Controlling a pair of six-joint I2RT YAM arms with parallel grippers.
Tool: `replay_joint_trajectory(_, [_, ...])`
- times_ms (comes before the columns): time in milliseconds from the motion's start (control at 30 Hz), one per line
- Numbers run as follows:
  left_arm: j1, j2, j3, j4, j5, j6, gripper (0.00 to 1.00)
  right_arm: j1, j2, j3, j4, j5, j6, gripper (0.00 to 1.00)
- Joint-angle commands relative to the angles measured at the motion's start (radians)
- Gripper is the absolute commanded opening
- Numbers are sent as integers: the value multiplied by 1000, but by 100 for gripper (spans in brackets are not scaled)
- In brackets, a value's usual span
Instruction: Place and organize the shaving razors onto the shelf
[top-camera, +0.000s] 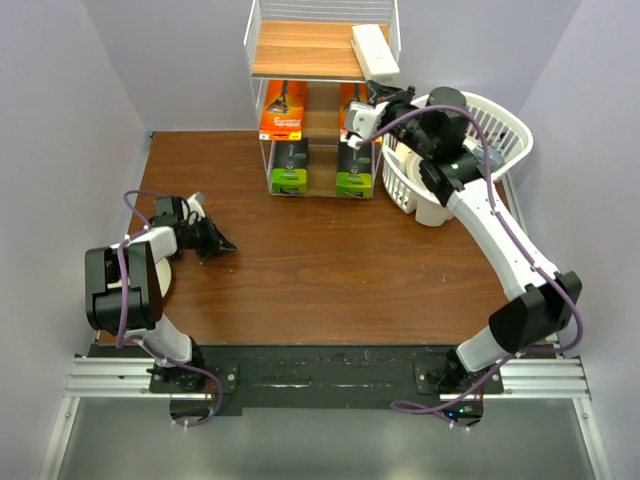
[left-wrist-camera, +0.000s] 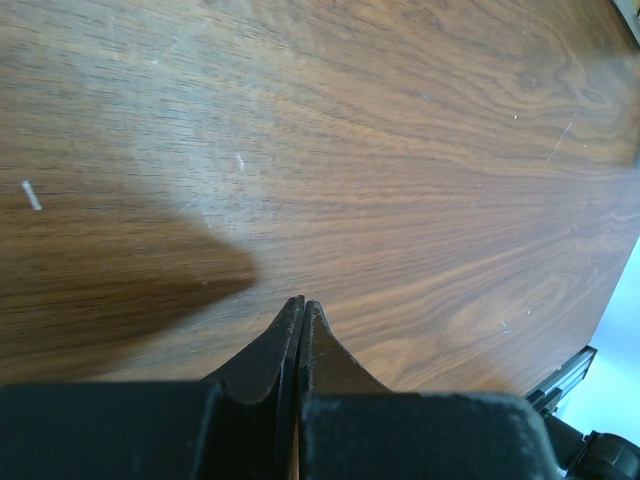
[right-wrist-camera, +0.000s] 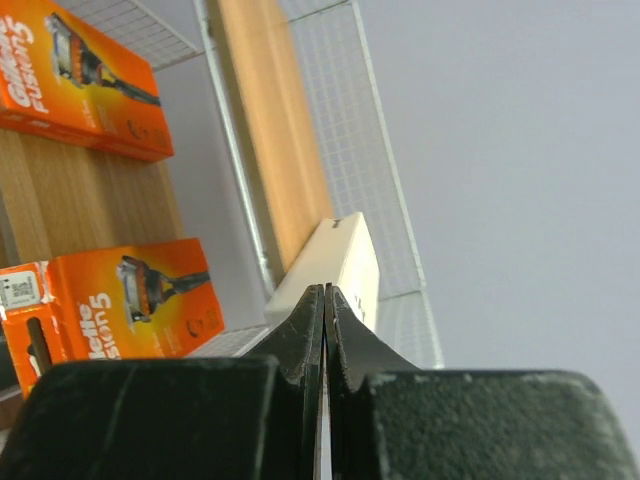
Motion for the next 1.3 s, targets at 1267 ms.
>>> replay_joint_trajectory(1267, [-24,5,24,15,-14,29,0,-3,166,165,129,35,-8,0])
